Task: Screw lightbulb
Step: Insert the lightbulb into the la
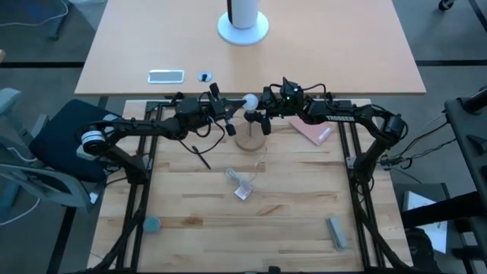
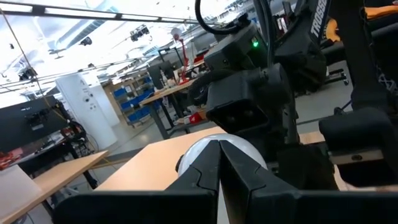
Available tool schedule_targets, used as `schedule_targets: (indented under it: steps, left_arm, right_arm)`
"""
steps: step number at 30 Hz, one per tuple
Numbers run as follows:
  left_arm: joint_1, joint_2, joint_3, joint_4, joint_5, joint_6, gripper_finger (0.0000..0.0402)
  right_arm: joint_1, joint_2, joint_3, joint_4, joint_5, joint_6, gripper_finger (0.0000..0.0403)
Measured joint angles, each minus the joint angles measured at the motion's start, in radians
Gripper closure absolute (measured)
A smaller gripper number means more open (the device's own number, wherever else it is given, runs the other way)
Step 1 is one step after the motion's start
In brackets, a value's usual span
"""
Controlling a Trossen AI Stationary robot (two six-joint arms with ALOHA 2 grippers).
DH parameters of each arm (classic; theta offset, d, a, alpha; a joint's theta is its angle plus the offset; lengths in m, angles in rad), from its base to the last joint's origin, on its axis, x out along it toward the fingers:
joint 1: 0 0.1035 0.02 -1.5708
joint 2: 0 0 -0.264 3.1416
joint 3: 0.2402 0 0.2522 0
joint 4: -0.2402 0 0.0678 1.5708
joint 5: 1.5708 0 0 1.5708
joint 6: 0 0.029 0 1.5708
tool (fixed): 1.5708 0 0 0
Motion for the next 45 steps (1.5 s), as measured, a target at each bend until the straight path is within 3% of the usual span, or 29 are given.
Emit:
schedule_targets:
  steps: [10, 26, 45]
  left_arm:
    - [0.0, 0.0, 0.021, -0.019, 0.049, 0.016, 0.0401]
    - [0.0, 0.0, 0.071, -0.118, 0.044, 0.034, 0.0401]
    - [0.0, 0.0, 0.079, -0.14, 0.038, 0.043, 0.0401]
  right_arm:
    - [0.0, -0.043, 0.0, -0.041, -0.001, -0.009, 0.0212]
    - [0.0, -0.056, 0.0, -0.097, -0.001, -0.027, 0.0171]
    - [-0.001, -0.199, 0.0, -0.338, 0.002, -0.036, 0.0174]
